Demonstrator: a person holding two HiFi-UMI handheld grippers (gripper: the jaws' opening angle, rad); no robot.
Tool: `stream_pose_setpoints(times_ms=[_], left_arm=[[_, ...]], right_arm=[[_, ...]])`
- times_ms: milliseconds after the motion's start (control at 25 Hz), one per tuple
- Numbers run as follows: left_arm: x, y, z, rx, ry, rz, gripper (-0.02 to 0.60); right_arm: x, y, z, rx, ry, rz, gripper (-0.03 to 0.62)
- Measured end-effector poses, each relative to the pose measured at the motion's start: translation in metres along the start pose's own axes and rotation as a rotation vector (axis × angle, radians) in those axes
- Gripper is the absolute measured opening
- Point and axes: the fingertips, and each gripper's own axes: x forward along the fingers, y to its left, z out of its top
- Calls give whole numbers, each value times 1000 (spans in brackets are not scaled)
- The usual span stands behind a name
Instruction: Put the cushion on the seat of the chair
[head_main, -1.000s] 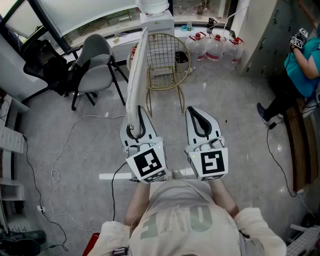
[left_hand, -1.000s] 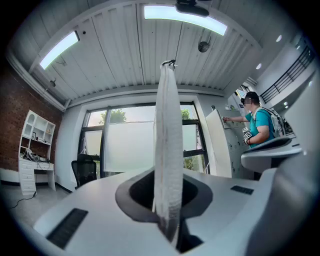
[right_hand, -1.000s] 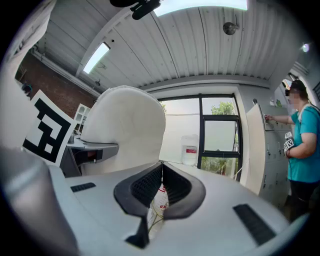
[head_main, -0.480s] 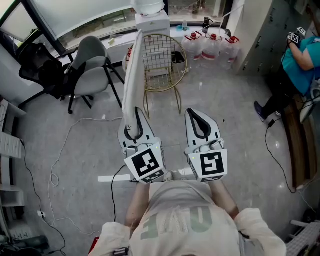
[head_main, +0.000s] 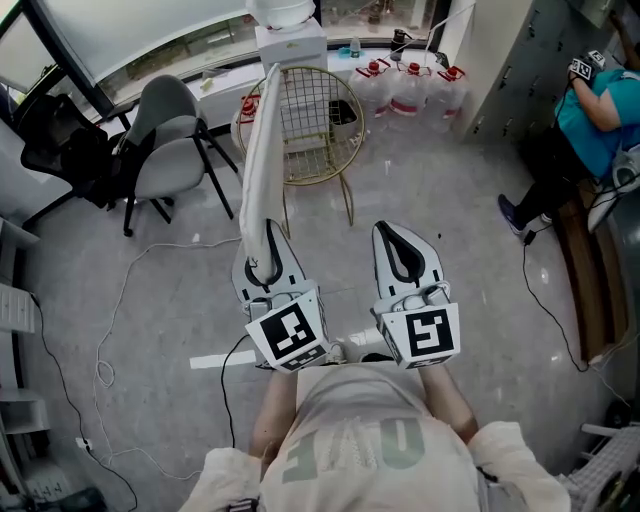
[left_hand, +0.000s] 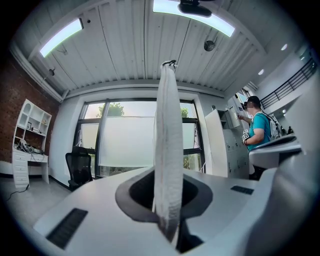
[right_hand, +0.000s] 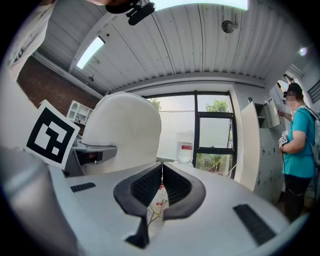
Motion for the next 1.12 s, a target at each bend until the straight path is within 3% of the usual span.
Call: stream_pose_setpoints(times_ms=[400,680,1120], left_arm=[[26,20,-3,-29,-27,-33,51],[52,24,-1,-22,-56,-30,51],[98,12,-17,-17,-91,-11,51]], right_arm=[[12,8,-9,-16,38,-60,17],[31,-12,-12,14,45,-98,17],[87,-27,-27,-23,-32,-6,17]])
